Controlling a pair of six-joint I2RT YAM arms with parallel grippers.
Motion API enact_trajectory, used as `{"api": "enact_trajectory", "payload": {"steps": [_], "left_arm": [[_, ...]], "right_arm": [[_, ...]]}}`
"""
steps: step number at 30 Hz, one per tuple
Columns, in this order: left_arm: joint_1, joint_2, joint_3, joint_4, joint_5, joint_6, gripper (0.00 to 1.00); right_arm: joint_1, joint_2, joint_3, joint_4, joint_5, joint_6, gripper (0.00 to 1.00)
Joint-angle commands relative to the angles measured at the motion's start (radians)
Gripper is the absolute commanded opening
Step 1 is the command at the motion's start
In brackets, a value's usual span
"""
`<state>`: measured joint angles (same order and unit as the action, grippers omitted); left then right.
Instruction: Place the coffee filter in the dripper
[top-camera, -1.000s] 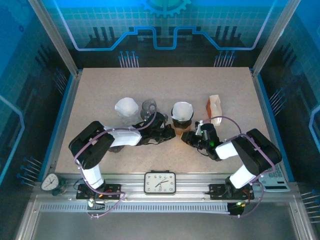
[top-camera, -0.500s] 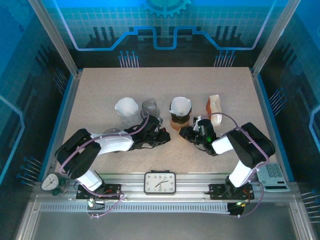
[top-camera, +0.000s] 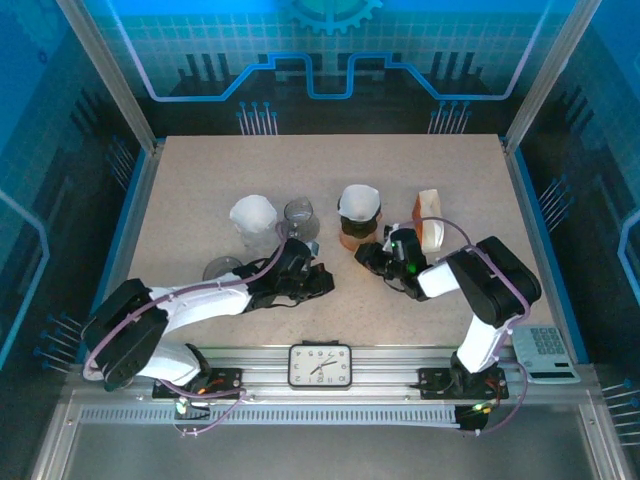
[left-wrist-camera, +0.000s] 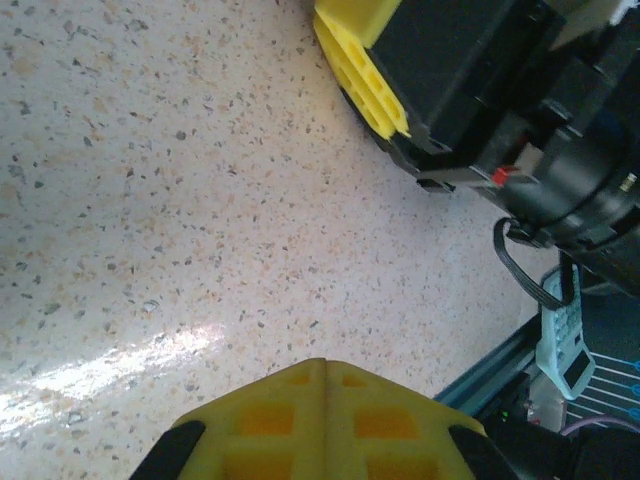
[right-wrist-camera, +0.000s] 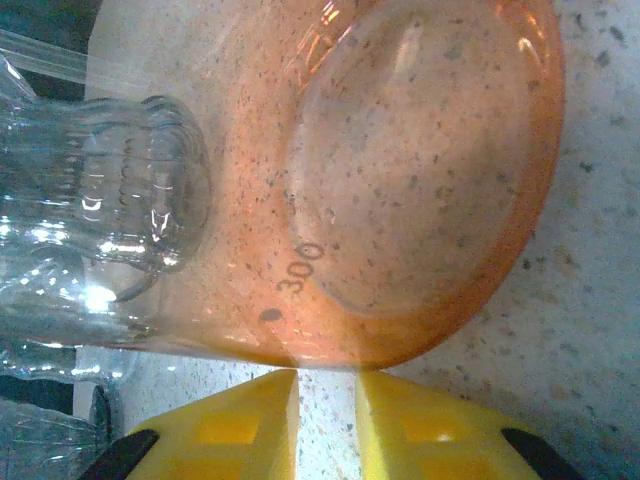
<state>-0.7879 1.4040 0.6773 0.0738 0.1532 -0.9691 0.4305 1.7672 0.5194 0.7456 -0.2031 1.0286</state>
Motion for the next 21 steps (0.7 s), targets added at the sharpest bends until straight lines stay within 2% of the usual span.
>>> {"api": "enact_trajectory", "payload": {"steps": [1,7,10,15,21], "left_arm": [[-0.01,-0.061,-0.022,-0.068,-0.036,0.01,0.0],[-0.011,-0.145,-0.041,-0.122,-0.07,0.021,0.13],[-0.014,-0.188,-0.048,-0.144,-0.082,0.024,0.2],[-0.014,-0.266,-0.055,-0.193,-0.106,0.027,0.25],[-0.014,-0.412,-0.037,-0.33,-0.177,0.054,0.43]], "right_arm": [[-0.034,0.026,0.015,-0.026,0.106,-0.004,0.26],[-0.021,-0.062,-0.074,-0.032,0.106,0.021,0.34],[-0.002,-0.147,-0.117,-0.09,0.124,0.022,0.38],[0.05,-0.346,-0.171,-0.272,0.179,0.008,0.45],[0.162,-0.656,-0.136,-0.63,0.312,-0.11,0.56]]}}
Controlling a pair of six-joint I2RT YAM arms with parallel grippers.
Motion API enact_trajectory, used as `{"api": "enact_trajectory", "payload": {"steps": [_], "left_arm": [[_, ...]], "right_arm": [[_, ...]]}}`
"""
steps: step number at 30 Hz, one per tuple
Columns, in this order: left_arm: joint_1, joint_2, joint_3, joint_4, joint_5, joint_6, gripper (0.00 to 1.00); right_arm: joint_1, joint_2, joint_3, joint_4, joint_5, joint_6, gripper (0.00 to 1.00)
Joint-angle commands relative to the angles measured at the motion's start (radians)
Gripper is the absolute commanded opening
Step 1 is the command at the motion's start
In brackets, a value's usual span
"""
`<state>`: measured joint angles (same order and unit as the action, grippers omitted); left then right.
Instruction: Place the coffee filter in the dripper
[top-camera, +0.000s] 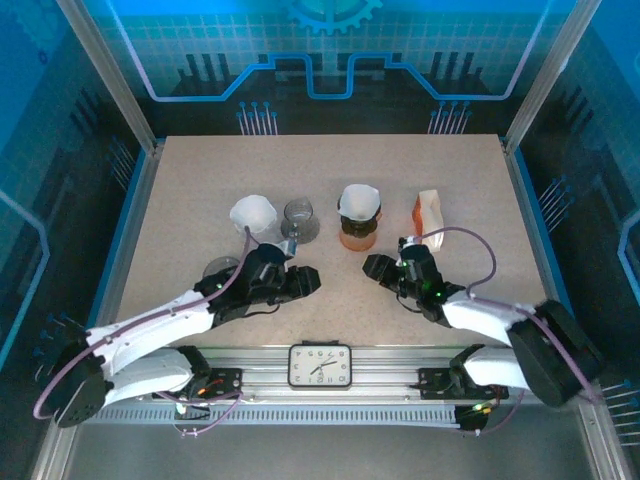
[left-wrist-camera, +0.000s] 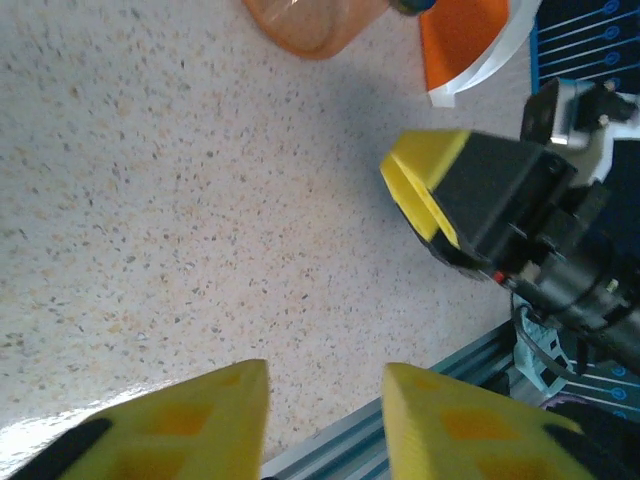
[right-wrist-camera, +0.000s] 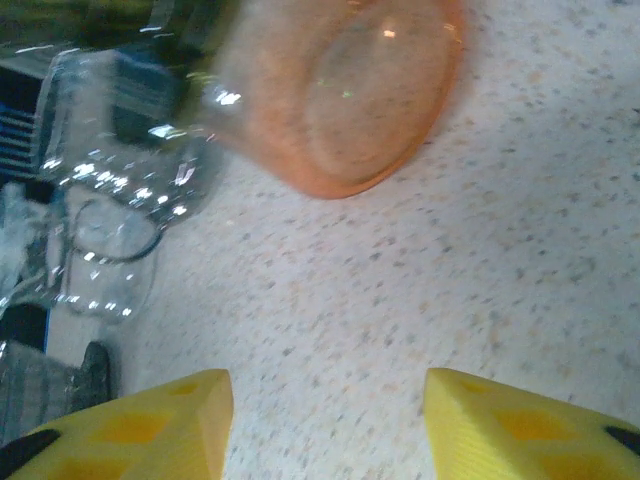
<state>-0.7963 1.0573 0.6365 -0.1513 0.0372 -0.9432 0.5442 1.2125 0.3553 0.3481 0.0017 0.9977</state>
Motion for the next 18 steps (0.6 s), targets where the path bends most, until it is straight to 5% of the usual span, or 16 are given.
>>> {"api": "enact_trajectory", "payload": {"steps": [1,5,11,18], "left_arm": [[-0.006,-0.09,0.006,-0.131,-0.075,0.034,0.46],[-0.007,-0.192,0.005,-0.244,-0.161,0.043,0.6],[-0.005,-0.344,-0.006,-0.35,-0.29,0.046,0.98],[-0.005,-0.546,-0.019,-0.437,-0.413,0.068,0.99]], "right_arm": [[0.066,-0.138,0.038,-0.272,0.123,-0.098,0.57],[0.138,-0.234,0.075,-0.378,0.153,-0.169,0.61],[0.272,-0.224,0.17,-0.425,0.224,-0.243,0.63],[0.407,-0.052,0.406,-0.469,0.304,-0.352,0.64]]}}
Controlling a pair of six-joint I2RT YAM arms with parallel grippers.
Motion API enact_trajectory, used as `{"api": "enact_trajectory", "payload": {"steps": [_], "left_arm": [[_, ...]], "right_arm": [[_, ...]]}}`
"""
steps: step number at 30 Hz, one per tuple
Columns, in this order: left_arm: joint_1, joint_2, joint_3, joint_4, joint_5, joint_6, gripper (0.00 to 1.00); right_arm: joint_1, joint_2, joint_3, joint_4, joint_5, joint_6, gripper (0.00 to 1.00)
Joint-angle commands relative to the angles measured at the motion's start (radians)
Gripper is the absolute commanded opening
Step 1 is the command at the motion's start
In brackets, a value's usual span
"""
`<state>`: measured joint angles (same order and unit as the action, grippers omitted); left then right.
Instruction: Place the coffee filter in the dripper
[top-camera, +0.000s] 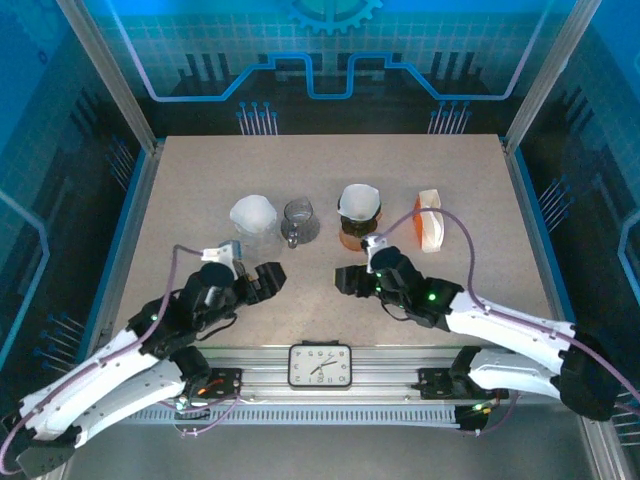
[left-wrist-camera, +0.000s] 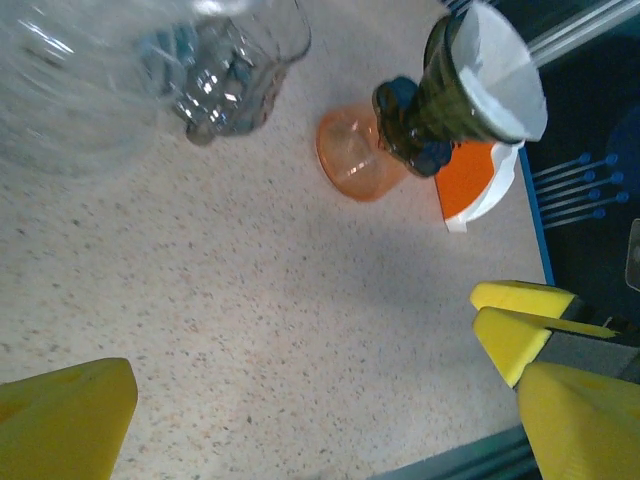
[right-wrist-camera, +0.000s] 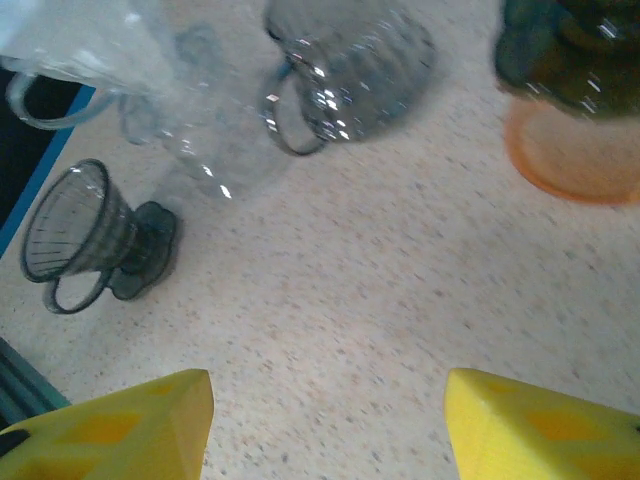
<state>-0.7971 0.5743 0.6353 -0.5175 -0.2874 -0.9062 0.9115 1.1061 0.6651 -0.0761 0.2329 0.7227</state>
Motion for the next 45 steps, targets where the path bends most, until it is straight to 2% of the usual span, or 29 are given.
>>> {"api": "enact_trajectory", "payload": {"steps": [1,6,11,15,20,36,45], "left_arm": [[-0.005,-0.086,-0.022,-0.078,-0.093,0.034,0.99],[-0.005,-0.179,-0.053,-0.1,-0.101,0.029,0.99],[-0.004,-0.222,-0.069,-0.109,-0.106,0.027,0.99],[-0.005,-0.246,-0.071,-0.121,-0.105,0.041,0.99],[-0.005,-0.3,-0.096,-0.13,-0.105,0.048,0.99],[-0.005,-0.443,-0.143,-0.158,-0.117,0.08,0.99],[-0.004,-0.456,-0.146,-0.157,-0.108,0.082,0.99]], "right_arm": [[0.052,0.087,0.131,-0.054,0.081,-0.087,0.64],[0.101,0.283,0.337,-0.128,0.17,-0.055,0.64],[0.135,0.447,0.481,-0.158,0.314,0.032,0.63],[0.12,0.564,0.56,-0.156,0.333,0.075,0.63],[0.092,0.685,0.631,-0.154,0.299,0.102,0.63],[0.031,0.833,0.675,-0.025,0.275,0.124,0.62],[0.02,0.887,0.692,0.032,0.285,0.109,0.61]]}}
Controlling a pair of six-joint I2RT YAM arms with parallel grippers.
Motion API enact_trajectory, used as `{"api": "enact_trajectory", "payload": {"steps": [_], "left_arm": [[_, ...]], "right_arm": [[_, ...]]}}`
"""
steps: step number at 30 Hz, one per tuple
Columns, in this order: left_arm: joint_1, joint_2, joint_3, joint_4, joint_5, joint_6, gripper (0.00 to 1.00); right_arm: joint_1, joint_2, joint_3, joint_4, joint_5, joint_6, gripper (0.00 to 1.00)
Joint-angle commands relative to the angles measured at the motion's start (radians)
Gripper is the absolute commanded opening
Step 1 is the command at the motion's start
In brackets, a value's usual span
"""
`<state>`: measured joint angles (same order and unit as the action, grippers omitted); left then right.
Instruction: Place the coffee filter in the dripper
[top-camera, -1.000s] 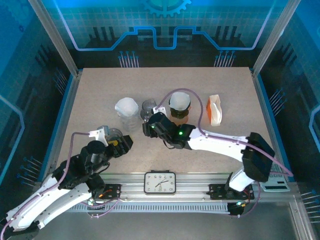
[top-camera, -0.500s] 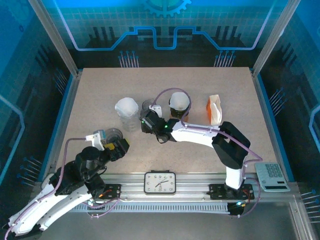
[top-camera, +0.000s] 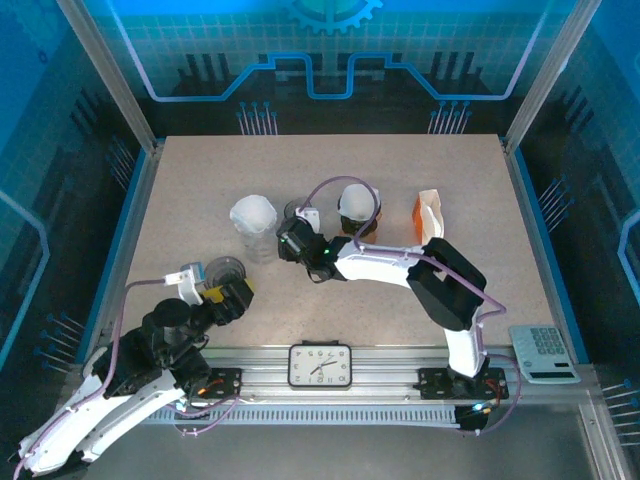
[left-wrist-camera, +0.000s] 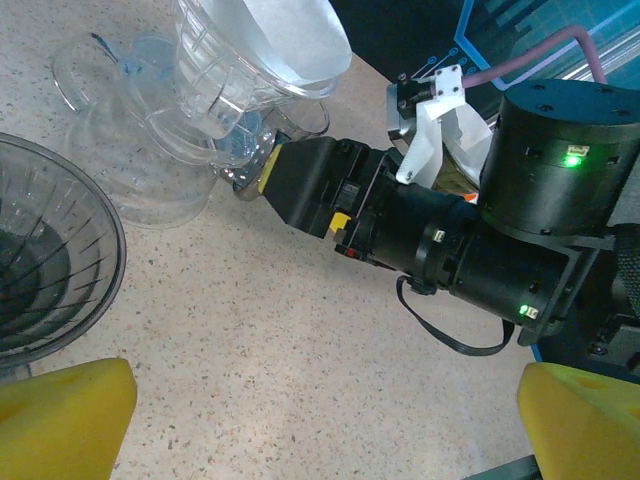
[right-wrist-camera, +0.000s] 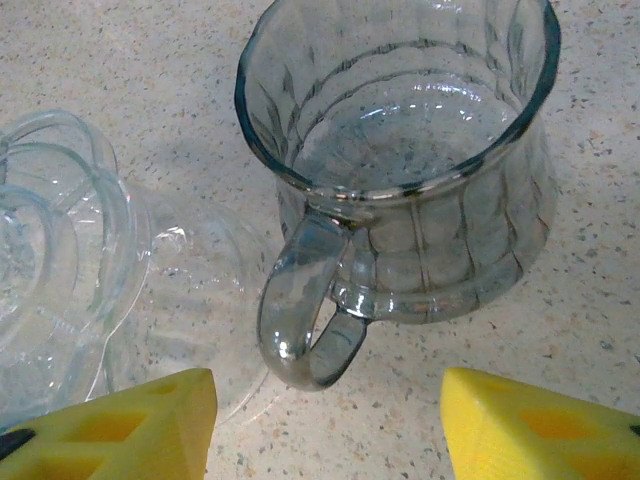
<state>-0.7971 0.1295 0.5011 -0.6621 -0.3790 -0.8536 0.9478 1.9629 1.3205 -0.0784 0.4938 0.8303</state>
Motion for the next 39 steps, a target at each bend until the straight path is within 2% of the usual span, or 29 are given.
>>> {"api": "enact_trajectory", "payload": {"steps": [1,10,15,23,31,39], "left_arm": [[-0.005,-0.011,-0.012,-0.012,-0.018,0.029,0.99],[-0.005,-0.011,-0.015,-0.023,-0.028,0.022,0.99],[-0.004,-0.011,-0.017,-0.02,-0.026,0.019,0.99],[-0.005,-0.012,-0.021,-0.02,-0.032,0.018,0.99],[-0.005,-0.011,-0.025,-0.016,-0.031,0.01,0.99],[-0.005,-0.011,-0.019,-0.023,-0.032,0.01,0.99]], "right_arm": [[-0.018,0.037,0.04,0.033,0.025,0.002,0.61],[-0.024,0.085,0.062,0.06,0.049,-0.046,0.58],[-0.024,0.092,0.056,0.095,0.049,-0.108,0.5],[-0.019,0.072,-0.005,0.193,0.03,-0.214,0.32],[-0.018,0.08,0.015,0.13,0.049,-0.231,0.28],[-0.003,0.046,-0.026,0.143,0.044,-0.275,0.19]]}}
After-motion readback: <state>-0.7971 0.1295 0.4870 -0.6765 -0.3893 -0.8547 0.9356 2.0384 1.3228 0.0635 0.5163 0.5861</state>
